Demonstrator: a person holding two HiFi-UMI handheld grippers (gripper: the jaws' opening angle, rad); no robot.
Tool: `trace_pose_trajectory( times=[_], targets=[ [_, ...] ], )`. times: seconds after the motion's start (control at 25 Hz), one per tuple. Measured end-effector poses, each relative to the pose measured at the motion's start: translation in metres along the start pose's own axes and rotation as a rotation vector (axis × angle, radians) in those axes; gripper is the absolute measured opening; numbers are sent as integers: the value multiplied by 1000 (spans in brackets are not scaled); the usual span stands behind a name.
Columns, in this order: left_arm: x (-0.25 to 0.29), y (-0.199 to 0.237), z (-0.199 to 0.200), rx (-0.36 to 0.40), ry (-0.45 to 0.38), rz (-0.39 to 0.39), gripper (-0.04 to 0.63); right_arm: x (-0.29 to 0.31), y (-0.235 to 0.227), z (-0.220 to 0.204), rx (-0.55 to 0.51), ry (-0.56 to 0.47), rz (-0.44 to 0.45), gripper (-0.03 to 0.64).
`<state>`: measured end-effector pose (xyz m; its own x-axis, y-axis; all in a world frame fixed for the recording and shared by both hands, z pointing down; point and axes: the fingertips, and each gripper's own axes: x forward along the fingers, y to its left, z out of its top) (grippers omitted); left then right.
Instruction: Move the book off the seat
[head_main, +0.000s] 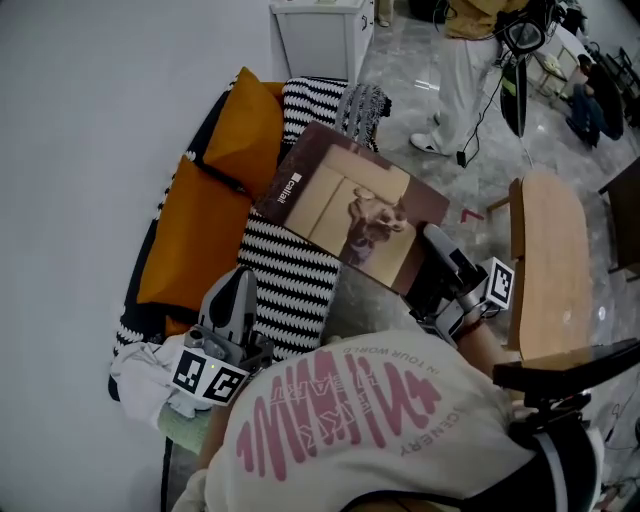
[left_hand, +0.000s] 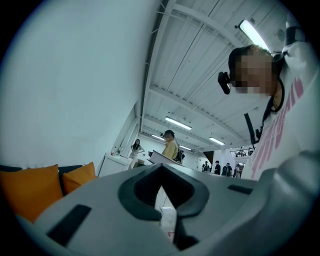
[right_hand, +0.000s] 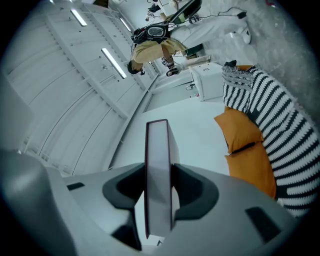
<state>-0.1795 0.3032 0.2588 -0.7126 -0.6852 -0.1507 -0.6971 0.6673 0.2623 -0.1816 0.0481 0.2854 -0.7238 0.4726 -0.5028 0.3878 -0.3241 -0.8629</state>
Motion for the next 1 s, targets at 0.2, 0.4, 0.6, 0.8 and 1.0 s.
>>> trace_pose_trajectory(
  times=[0.2,0.4,0.6,0.8,1.0],
  targets=[
    [0,-6,0,-41,-7,-25,8,1,0,-1,-2,11,-6,172],
    [-2,-7,0,-37,-8,-25,8,2,1,-4,3,26,6,172],
    [-3,-6,-3,-36,3,-8,8,1,-2,-3,6,27,3,172],
    [1,-5,-3,-40,20,-27,8,-1,-2,0,-11,7,-2,172],
    [17,0,0,-36,52,-62,8,-1,-2,3,-29,-16,-14,172]
  ],
)
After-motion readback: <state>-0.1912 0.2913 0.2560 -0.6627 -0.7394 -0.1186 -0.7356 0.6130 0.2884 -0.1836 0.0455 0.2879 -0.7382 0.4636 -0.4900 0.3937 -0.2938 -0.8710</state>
